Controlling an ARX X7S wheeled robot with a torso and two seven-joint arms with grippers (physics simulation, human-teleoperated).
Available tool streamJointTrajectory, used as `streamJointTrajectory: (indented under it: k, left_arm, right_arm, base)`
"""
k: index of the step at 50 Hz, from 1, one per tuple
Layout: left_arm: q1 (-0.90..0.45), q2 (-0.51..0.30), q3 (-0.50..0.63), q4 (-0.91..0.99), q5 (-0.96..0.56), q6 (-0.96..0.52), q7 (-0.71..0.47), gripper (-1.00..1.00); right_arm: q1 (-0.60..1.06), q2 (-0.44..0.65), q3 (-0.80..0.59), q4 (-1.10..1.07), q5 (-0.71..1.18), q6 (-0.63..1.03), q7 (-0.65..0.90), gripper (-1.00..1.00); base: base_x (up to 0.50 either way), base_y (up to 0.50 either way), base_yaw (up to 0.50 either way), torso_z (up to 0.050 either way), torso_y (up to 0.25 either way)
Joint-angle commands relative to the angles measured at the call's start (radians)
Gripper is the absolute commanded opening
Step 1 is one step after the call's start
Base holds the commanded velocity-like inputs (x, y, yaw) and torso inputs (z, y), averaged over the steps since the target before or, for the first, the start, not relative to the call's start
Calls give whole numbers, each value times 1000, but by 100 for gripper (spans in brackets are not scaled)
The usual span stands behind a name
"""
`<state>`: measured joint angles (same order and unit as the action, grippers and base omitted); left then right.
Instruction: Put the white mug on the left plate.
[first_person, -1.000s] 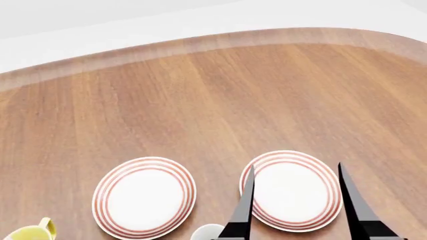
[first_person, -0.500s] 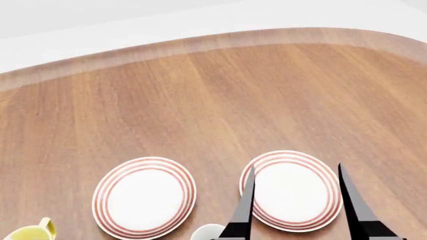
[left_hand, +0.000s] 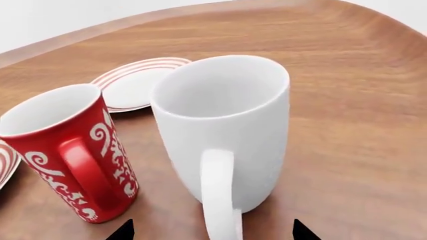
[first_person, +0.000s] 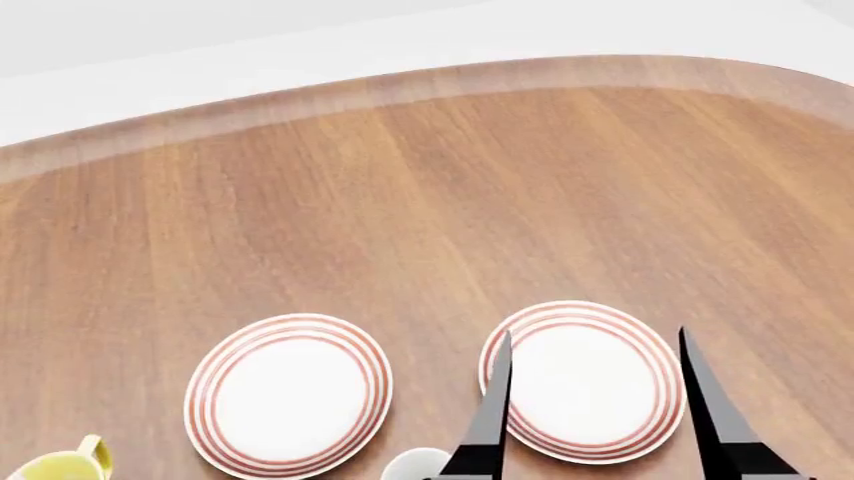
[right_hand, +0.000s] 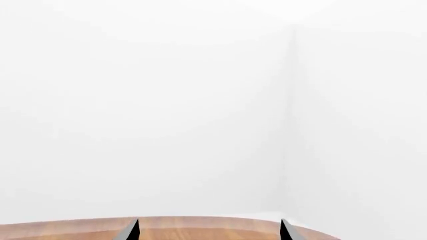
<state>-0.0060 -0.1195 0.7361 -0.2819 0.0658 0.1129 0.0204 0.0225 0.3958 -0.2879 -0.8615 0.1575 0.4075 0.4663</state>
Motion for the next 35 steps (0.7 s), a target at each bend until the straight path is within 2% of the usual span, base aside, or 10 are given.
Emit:
streamJointTrajectory:
  k: [1, 8, 24, 35]
  left_arm:
    - [-7, 24, 0, 3, 6, 0, 16, 100]
    - [-25, 32, 7, -27, 0, 9, 11, 100]
    - [-99, 79, 14, -230, -39, 97, -12, 100]
    - [-108, 82, 43, -260, -46, 114, -29, 100]
  right_arm:
    - [-1, -13, 20, -5, -9, -5, -17, 100]
    - [-1, -10, 20, -5, -7, -6, -15, 100]
    - [3, -8, 13, 10, -2, -17, -14, 100]
    - [0, -4, 13, 13, -1, -26, -12, 100]
  base:
    - [0, 0, 0, 0, 0]
    - [0, 0, 0, 0, 0]
    - [0, 0, 0, 0, 0]
    - [0, 0, 0, 0, 0]
